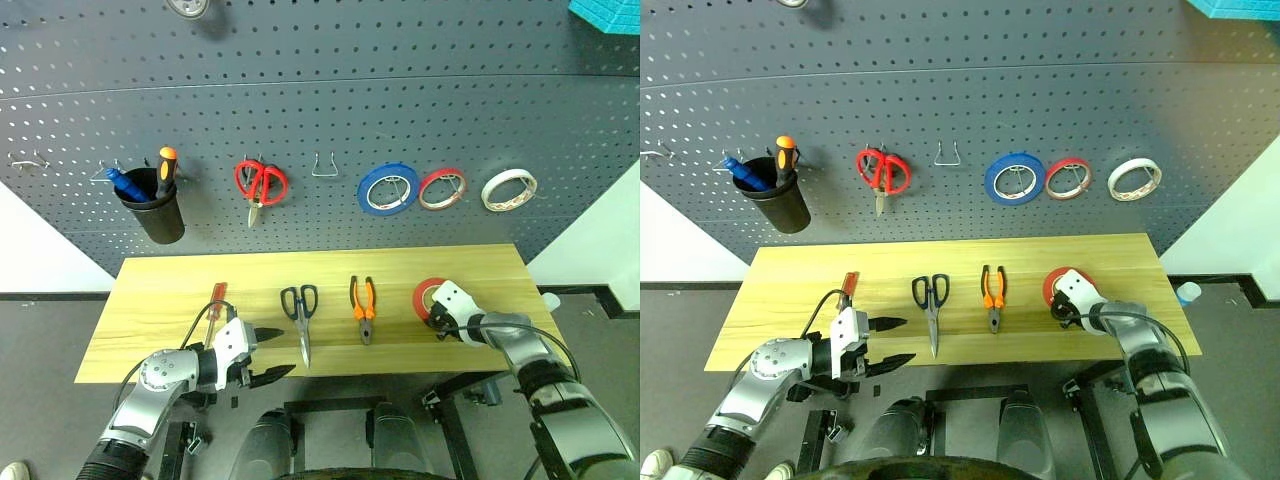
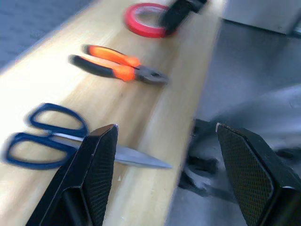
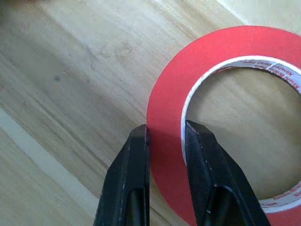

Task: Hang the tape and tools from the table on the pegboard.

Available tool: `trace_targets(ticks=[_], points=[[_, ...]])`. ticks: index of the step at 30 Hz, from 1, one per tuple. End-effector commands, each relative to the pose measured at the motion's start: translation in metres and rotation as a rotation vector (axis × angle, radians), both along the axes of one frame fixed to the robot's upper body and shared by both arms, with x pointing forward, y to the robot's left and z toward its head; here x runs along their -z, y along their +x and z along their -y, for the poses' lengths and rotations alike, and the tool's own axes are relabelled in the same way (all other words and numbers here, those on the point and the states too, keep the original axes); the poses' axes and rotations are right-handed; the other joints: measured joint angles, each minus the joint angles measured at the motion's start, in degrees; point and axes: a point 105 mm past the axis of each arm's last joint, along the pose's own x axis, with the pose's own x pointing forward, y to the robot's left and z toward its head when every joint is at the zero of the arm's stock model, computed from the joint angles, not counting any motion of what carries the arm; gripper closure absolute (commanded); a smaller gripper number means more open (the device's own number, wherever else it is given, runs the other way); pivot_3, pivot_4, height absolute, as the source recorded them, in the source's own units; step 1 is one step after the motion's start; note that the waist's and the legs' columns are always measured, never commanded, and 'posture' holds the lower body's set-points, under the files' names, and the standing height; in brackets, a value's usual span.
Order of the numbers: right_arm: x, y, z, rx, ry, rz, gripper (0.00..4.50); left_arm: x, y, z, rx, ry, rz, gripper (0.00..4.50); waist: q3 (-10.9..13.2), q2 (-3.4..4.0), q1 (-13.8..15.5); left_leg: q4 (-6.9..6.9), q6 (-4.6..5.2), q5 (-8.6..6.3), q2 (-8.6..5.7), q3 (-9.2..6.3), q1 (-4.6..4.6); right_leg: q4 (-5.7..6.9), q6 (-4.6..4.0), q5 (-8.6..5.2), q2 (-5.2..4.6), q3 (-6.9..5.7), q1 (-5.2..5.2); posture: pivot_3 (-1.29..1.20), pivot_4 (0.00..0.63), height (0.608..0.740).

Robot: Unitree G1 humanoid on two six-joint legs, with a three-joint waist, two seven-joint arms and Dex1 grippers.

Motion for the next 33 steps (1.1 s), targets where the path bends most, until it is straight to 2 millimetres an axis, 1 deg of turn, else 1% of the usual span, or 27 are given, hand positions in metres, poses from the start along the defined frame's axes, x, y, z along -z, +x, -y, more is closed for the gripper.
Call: trace_targets(ticks=[1, 2, 4, 5, 6, 7, 9, 11, 12, 14, 16, 18, 20, 24, 26, 28, 30, 32, 33], points=[[-0.026, -0.003, 0.001, -0.105, -0.163, 0.254, 3.82, -0.019, 0.009, -0.008, -0.07, -0.02, 0.089, 1.0, 0.01, 0.02, 0.43, -0.02, 0.0, 0.0, 0.0, 0.01, -0.08, 0.01, 0.02, 0.01, 0.02, 0.03, -0.12, -0.06, 0.117, 0.73], [-0.036, -0.005, 0.004, -0.146, -0.268, 0.355, 3.82, -0.02, 0.008, -0.009, -0.079, -0.024, 0.091, 1.0, 0.03, 0.03, 0.5, -0.02, 0.0, 0.0, 0.0, 0.03, -0.19, 0.03, 0.02, 0.01, 0.02, 0.06, -0.26, -0.06, 0.119, 0.73], [-0.065, -0.008, 0.004, -0.244, -0.454, 0.61, 3.82, -0.021, 0.006, -0.012, -0.104, -0.03, 0.093, 1.0, 0.15, 0.15, 0.42, -0.07, 0.0, 0.0, 0.0, 0.23, -0.21, 0.06, 0.02, 0.01, 0.01, 0.24, -0.42, -0.08, 0.123, 0.73], [-0.076, -0.011, 0.0, -0.288, -0.51, 0.702, 3.82, -0.021, 0.005, -0.013, -0.114, -0.034, 0.094, 1.0, 0.22, 0.19, 0.35, -0.09, 0.0, 0.0, 0.0, 0.42, -0.2, 0.06, 0.01, 0.0, 0.01, 0.38, -0.5, -0.09, 0.123, 0.73], [-0.083, -0.013, -0.002, -0.316, -0.545, 0.762, 3.82, -0.022, 0.005, -0.014, -0.12, -0.037, 0.096, 1.0, 0.29, 0.08, 0.16, -0.08, 0.0, 0.0, 0.0, 0.58, -0.16, 0.07, 0.0, 0.01, 0.0, 0.52, -0.53, -0.09, 0.122, 0.73], [-0.09, -0.013, -0.003, -0.326, -0.565, 0.817, 3.82, -0.023, 0.004, -0.015, -0.125, -0.044, 0.098, 1.0, 0.39, -0.07, -0.14, -0.07, 0.0, -0.01, 0.02, 0.72, -0.08, 0.06, -0.01, 0.01, 0.0, 0.62, -0.51, -0.1, 0.122, 0.73], [-0.112, -0.008, -0.005, -0.327, -0.599, 0.939, 3.82, -0.026, 0.004, -0.016, -0.128, -0.053, 0.102, 1.0, 0.58, -0.41, -0.76, 0.08, -0.01, -0.02, 0.05, 0.74, -0.08, 0.06, -0.03, 0.01, 0.02, 0.63, -0.43, -0.11, 0.121, 0.73], [-0.135, -0.001, -0.007, -0.329, -0.62, 1.046, 3.82, -0.034, 0.008, -0.019, -0.146, -0.092, 0.119, 1.0, 0.63, -0.49, -0.98, 0.19, -0.01, -0.02, 0.05, 0.73, -0.15, 0.0, -0.04, 0.01, 0.01, 0.65, -0.38, -0.11, 0.117, 0.73], [-0.141, 0.001, -0.008, -0.331, -0.623, 1.072, 3.82, -0.038, 0.009, -0.02, -0.154, -0.109, 0.124, 1.0, 0.67, -0.54, -1.0, 0.2, 0.0, -0.02, 0.04, 0.76, -0.15, -0.02, -0.05, 0.02, 0.01, 0.71, -0.36, -0.11, 0.117, 0.73], [-0.157, 0.01, -0.012, -0.347, -0.625, 1.119, 3.82, -0.048, 0.015, -0.023, -0.173, -0.15, 0.144, 1.0, 0.71, -0.6, -0.97, 0.21, 0.02, -0.01, 0.01, 0.79, -0.16, -0.02, -0.08, 0.04, 0.01, 0.79, -0.36, -0.11, 0.11, 0.73], [-0.167, 0.021, -0.018, -0.377, -0.625, 1.141, 3.82, -0.054, 0.017, -0.024, -0.18, -0.167, 0.156, 1.0, 0.7, -0.59, -0.96, 0.16, 0.04, -0.01, 0.02, 0.77, -0.14, 0.0, -0.1, 0.07, 0.04, 0.79, -0.38, -0.11, 0.105, 0.73], [-0.172, 0.03, -0.025, -0.414, -0.603, 1.137, 3.82, -0.056, 0.017, -0.023, -0.179, -0.175, 0.157, 1.0, 0.7, -0.59, -0.95, 0.09, 0.07, -0.02, 0.02, 0.78, -0.12, 0.01, -0.3, 0.19, 0.07, 0.79, -0.39, -0.1, 0.1, 0.73], [-0.172, 0.037, -0.029, -0.44, -0.589, 1.114, 3.82, -0.055, 0.017, -0.023, -0.178, -0.177, 0.155, 1.0, 0.7, -0.59, -0.93, 0.05, 0.1, -0.04, 0.03, 0.77, -0.11, -0.01, -0.29, 0.19, 0.08, 0.79, -0.38, -0.09, 0.098, 0.73], [-0.163, 0.055, -0.035, -0.468, -0.493, 0.994, 3.82, -0.045, 0.013, -0.023, -0.183, -0.172, 0.144, 1.0, 0.7, -0.6, -0.86, 0.07, 0.15, -0.07, 0.0, 0.79, -0.13, -0.09, -0.27, 0.18, 0.06, 0.79, -0.33, -0.07, 0.092, 0.73], [-0.156, 0.059, -0.035, -0.475, -0.465, 0.944, 3.82, -0.04, 0.011, -0.025, -0.188, -0.168, 0.14, 1.0, 0.7, -0.6, -0.89, 0.08, 0.15, -0.07, 0.0, 0.79, -0.11, -0.09, -0.28, 0.18, 0.06, 0.79, -0.29, -0.07, 0.092, 0.73], [-0.155, 0.062, -0.035, -0.473, -0.442, 0.923, 3.82, -0.036, 0.009, -0.027, -0.193, -0.163, 0.138, 1.0, 0.7, -0.6, -0.88, 0.07, 0.15, -0.07, 0.0, 0.79, -0.09, -0.07, -0.28, 0.18, 0.07, 0.79, -0.29, -0.06, 0.093, 0.73], [-0.155, 0.065, -0.034, -0.471, -0.439, 0.918, 3.11, -0.034, 0.008, -0.029, -0.196, -0.159, 0.139, 1.0, 0.7, -0.6, -0.87, 0.08, 0.16, -0.07, 0.0, 0.79, -0.07, -0.04, -0.29, 0.19, 0.07, 0.8, -0.29, -0.06, 0.093, 0.73], [-0.155, 0.065, -0.032, -0.476, -0.444, 0.92, 2.57, -0.033, 0.007, -0.031, -0.201, -0.155, 0.139, 1.0, 0.7, -0.6, -0.85, 0.09, 0.16, -0.07, 0.0, 0.78, -0.06, -0.02, -0.3, 0.19, 0.08, 0.8, -0.29, -0.05, 0.097, 0.73], [-0.154, 0.064, -0.032, -0.482, -0.45, 0.921, 2.21, -0.033, 0.006, -0.033, -0.205, -0.152, 0.139, 1.0, 0.69, -0.6, -0.84, 0.09, 0.15, -0.07, 0.0, 0.79, -0.05, -0.01, -0.3, 0.19, 0.08, 0.8, -0.29, -0.05, 0.097, 0.73]])
